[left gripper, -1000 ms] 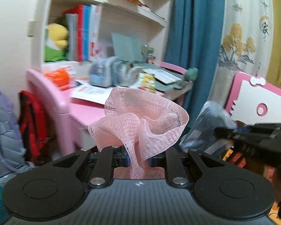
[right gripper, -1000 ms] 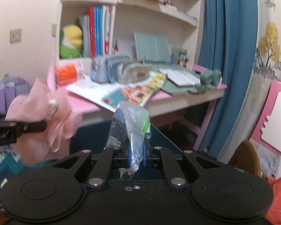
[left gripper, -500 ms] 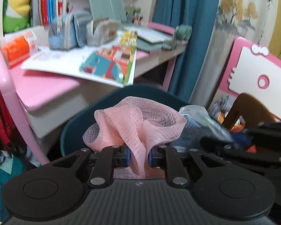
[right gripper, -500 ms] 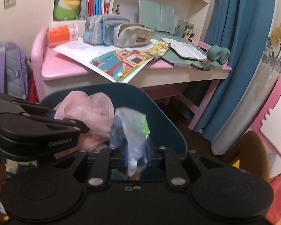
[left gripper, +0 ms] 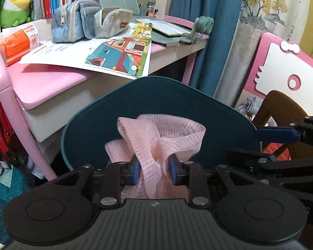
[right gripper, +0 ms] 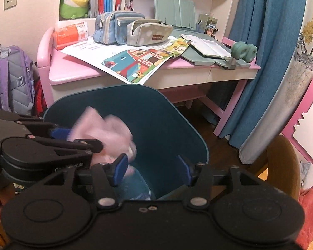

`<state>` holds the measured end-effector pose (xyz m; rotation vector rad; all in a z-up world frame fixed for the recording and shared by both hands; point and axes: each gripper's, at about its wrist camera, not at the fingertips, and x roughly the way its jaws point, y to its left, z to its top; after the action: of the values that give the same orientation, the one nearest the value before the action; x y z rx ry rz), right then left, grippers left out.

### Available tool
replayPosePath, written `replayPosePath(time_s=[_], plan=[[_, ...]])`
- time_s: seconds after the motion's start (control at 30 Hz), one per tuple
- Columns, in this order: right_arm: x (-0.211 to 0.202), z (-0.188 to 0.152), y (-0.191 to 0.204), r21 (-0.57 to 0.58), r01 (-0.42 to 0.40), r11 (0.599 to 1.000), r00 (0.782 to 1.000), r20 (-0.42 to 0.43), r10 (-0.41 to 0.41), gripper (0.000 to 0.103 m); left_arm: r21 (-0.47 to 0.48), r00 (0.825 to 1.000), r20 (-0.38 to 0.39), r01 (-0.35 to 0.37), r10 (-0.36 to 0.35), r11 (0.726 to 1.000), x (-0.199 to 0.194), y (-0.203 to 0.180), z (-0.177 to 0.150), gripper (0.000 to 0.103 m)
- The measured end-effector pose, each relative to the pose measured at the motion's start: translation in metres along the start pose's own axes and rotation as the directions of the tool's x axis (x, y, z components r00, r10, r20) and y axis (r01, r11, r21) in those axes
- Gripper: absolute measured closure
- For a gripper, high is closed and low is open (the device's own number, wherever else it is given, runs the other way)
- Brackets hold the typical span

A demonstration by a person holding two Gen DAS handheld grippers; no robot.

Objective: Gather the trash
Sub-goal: 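Open left tool over bin while right tool releases clear wrapper into it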

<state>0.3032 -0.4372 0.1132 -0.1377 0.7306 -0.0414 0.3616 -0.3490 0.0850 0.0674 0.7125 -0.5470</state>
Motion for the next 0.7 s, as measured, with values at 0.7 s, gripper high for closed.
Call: replayPosePath(time_s=[0.7], plan=[[-0.107,-0.012,0.065,-0.078,-0.146,0.986,0.979,0.132,0.155,0.038,-0.110,0.968,0.232,-0.075,0.099,0.991,-0.156,0.052,-0.039,0.024]])
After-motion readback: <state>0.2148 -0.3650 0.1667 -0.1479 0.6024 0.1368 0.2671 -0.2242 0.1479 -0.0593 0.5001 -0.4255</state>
